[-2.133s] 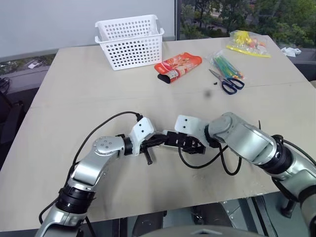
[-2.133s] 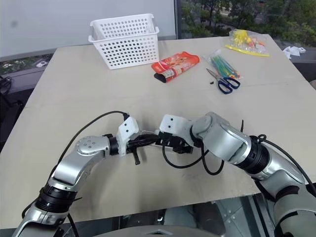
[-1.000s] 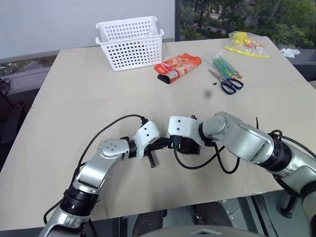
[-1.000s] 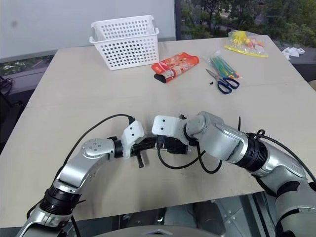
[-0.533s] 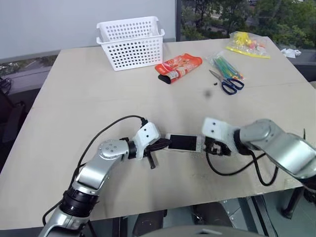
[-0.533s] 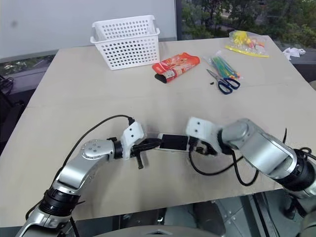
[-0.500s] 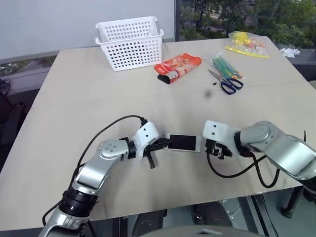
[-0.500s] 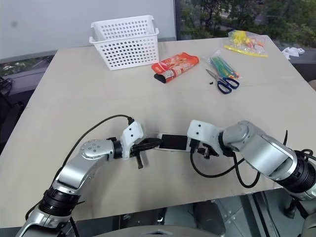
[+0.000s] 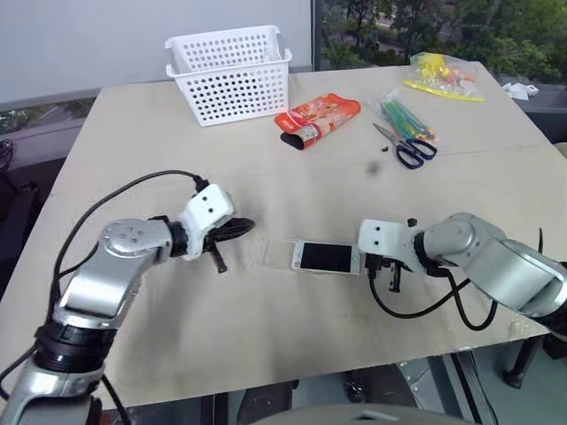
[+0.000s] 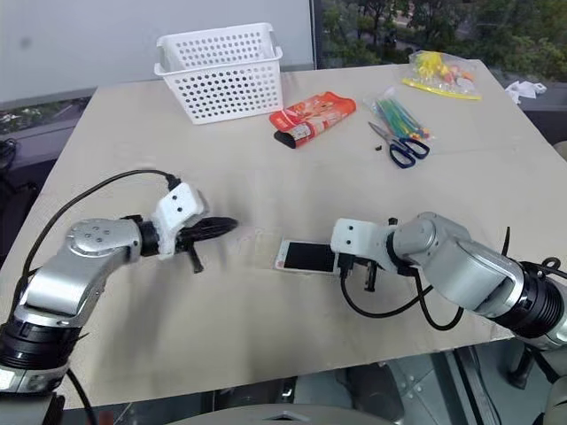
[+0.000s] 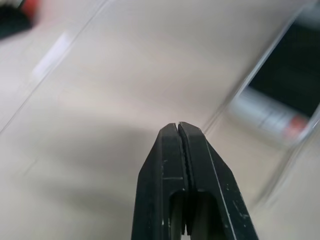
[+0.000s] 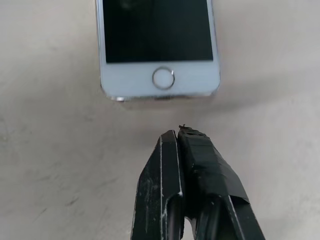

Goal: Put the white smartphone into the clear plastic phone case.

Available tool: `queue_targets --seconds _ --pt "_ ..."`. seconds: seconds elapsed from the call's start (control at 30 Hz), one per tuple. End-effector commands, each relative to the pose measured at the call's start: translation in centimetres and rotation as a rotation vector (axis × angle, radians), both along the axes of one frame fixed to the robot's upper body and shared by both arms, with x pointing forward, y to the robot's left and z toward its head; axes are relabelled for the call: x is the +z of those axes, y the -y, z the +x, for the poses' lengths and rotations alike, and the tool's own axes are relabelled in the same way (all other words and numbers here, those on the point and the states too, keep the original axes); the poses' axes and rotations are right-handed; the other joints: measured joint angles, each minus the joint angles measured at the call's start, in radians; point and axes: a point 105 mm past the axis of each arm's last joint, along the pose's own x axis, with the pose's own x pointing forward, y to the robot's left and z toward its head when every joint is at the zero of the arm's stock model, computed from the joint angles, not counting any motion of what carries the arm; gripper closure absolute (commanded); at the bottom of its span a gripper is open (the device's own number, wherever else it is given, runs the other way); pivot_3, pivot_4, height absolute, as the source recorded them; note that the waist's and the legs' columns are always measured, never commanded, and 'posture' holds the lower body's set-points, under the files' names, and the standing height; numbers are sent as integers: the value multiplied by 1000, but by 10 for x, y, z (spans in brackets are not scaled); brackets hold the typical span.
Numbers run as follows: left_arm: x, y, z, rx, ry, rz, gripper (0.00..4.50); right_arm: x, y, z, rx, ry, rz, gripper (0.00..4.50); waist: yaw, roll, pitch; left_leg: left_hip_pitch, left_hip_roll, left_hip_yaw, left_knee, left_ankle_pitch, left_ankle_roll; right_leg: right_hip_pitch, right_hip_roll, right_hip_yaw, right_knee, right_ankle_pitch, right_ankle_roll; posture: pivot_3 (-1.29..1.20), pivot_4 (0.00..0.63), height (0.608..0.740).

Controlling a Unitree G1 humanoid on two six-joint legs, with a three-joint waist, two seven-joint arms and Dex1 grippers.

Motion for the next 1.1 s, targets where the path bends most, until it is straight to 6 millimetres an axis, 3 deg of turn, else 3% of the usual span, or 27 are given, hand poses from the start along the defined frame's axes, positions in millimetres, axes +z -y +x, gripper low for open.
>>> queue_targets --seconds 0.03,0.17,0.37,0.6,0.87,0.97,1.1 --pt "-16 3 -7 -19 -40 15 4500 7 -3 2 22 38 3 4458 4 0 0 -1 0 0 0 0 0 -1 0 0 0 0 0 0 150 740" --pt "-30 25 -10 -48 -68 -45 4500 8 -5 2 26 39 3 4458 14 1 0 -8 -1 -4 3 0 0 -4 -1 -3 0 0 0 0 150 740" --pt "-32 64 -14 -115 -85 -174 4500 8 -12 3 42 34 12 4458 16 0 0 -8 -2 -3 5 0 0 -3 -2 -3 0 1 0 0 150 740" --pt "-30 88 -19 -144 -109 -264 4500 7 -40 4 74 19 64 4458 9 0 0 -7 -2 -4 5 0 0 -3 -2 -3 2 1 0 0 150 740" --pt "-32 92 -22 -154 -127 -269 4500 6 -56 3 93 7 88 4458 3 0 -1 0 -2 -3 5 0 0 2 -1 -2 4 1 0 0 150 740" --pt "-29 84 -19 -139 -114 -256 4500 3 -46 2 67 2 76 4458 3 0 0 2 -2 -3 5 0 0 2 0 -1 6 1 0 0 150 740" --pt "-12 58 -10 -103 -56 -204 4500 9 -20 5 3 6 112 4458 5 0 0 1 -2 -3 5 0 0 2 0 -2 7 0 0 0 150 740"
